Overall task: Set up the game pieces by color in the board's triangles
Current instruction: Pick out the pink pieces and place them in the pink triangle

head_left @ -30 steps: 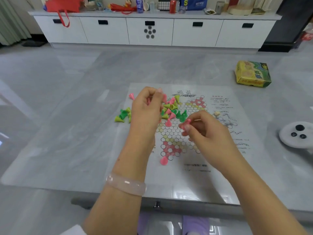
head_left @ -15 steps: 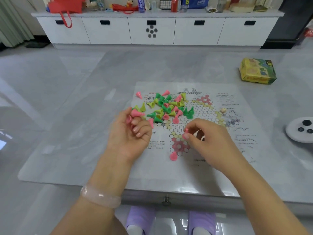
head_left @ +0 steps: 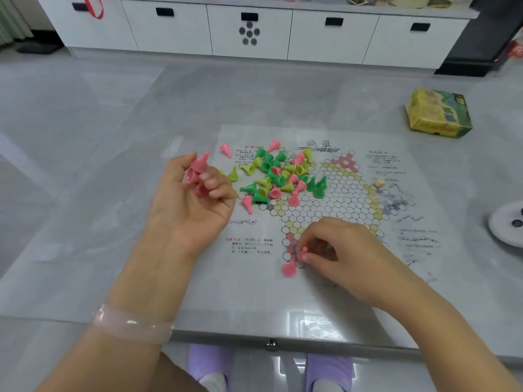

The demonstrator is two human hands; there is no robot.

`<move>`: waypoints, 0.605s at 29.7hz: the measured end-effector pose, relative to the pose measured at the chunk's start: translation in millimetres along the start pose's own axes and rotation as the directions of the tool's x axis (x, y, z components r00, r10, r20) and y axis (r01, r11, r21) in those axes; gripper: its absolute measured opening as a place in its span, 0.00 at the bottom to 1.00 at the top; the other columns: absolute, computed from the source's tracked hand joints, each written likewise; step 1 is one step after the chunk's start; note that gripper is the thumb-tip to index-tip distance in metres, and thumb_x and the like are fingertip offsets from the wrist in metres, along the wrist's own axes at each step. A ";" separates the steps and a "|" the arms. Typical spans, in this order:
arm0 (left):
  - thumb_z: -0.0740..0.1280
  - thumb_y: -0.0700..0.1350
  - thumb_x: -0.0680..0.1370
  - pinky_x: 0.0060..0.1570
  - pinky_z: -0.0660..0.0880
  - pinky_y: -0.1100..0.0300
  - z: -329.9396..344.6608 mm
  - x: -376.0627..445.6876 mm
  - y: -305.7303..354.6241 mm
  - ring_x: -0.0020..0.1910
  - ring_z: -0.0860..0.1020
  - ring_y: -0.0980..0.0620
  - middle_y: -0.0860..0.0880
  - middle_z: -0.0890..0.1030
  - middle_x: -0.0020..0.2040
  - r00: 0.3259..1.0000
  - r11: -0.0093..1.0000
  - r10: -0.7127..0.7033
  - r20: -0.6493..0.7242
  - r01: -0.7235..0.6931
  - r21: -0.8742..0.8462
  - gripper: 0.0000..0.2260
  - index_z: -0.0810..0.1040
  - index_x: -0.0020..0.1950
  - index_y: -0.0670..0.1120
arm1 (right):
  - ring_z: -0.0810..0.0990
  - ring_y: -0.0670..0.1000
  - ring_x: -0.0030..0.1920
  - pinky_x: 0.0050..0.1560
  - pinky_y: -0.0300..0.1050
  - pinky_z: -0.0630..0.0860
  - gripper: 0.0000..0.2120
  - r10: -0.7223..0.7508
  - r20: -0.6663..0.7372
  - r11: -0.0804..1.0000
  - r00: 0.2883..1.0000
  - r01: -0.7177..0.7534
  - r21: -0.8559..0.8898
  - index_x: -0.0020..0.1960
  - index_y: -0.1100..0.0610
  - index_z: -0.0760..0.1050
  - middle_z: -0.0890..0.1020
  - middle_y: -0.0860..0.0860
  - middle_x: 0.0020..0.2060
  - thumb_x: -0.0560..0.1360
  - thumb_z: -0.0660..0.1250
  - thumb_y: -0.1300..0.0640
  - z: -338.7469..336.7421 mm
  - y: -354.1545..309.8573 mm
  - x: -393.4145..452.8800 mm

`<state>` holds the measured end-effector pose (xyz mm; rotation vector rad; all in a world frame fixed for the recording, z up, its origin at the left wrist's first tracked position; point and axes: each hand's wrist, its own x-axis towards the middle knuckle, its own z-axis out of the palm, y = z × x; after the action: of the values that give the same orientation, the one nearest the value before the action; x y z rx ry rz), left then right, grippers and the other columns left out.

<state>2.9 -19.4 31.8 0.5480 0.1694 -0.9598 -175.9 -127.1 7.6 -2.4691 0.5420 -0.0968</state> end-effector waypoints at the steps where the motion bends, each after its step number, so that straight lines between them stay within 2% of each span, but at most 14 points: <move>1: 0.62 0.43 0.73 0.20 0.63 0.68 -1.4 0.8 0.4 0.22 0.65 0.57 0.52 0.65 0.25 1.000 1.000 0.001 -0.009 -0.001 0.012 0.13 0.71 0.27 0.45 | 0.75 0.38 0.43 0.45 0.33 0.72 0.10 -0.008 0.013 1.000 1.000 0.008 0.016 0.39 0.42 0.72 0.77 0.40 0.41 0.72 0.68 0.56 -0.3 0.9 0.0; 3: 0.59 0.44 0.76 0.21 0.63 0.68 -3.8 2.6 1.3 0.21 0.65 0.56 0.52 0.66 0.24 1.000 0.997 0.003 -0.027 -0.001 0.073 0.17 0.68 0.27 0.45 | 0.76 0.39 0.44 0.45 0.31 0.71 0.12 -0.024 0.027 0.997 0.999 0.022 0.073 0.37 0.41 0.72 0.78 0.40 0.42 0.71 0.69 0.56 -0.8 2.9 -0.9; 6: 0.58 0.44 0.76 0.21 0.64 0.69 -8.0 4.5 1.0 0.21 0.67 0.56 0.51 0.67 0.24 0.999 0.985 -0.011 -0.053 0.020 0.169 0.20 0.64 0.24 0.46 | 0.75 0.38 0.46 0.46 0.30 0.71 0.06 -0.041 0.033 0.996 0.999 0.039 0.074 0.40 0.44 0.76 0.77 0.40 0.42 0.71 0.70 0.56 0.1 5.6 -2.2; 9: 0.58 0.44 0.77 0.22 0.65 0.70 -11.0 4.2 -1.8 0.21 0.68 0.56 0.51 0.68 0.25 0.996 0.965 -0.024 -0.081 0.044 0.257 0.23 0.68 0.21 0.45 | 0.75 0.39 0.45 0.46 0.32 0.71 0.04 -0.053 0.019 0.998 0.998 0.052 0.043 0.42 0.46 0.78 0.77 0.40 0.43 0.71 0.70 0.54 1.7 7.9 -1.9; 13: 0.59 0.44 0.76 0.22 0.66 0.69 -10.7 4.3 -6.0 0.22 0.68 0.56 0.50 0.69 0.26 0.992 0.940 -0.057 -0.109 0.090 0.329 0.13 0.67 0.31 0.45 | 0.75 0.40 0.44 0.45 0.34 0.72 0.08 -0.059 0.020 0.996 0.998 0.057 0.062 0.39 0.41 0.75 0.77 0.41 0.43 0.70 0.70 0.54 2.0 7.5 -1.1; 18: 0.59 0.44 0.76 0.21 0.67 0.68 -9.0 5.1 -10.8 0.23 0.68 0.56 0.50 0.70 0.28 0.989 0.906 -0.079 -0.123 0.123 0.405 0.13 0.69 0.32 0.44 | 0.76 0.40 0.45 0.47 0.36 0.73 0.10 -0.057 0.020 0.995 0.998 0.055 0.078 0.38 0.39 0.73 0.77 0.41 0.43 0.70 0.70 0.54 2.4 7.2 -1.3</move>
<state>-2.1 -23.4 18.3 0.9889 0.0871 -1.0761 -179.2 -130.6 1.5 -2.4071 0.4514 -0.1101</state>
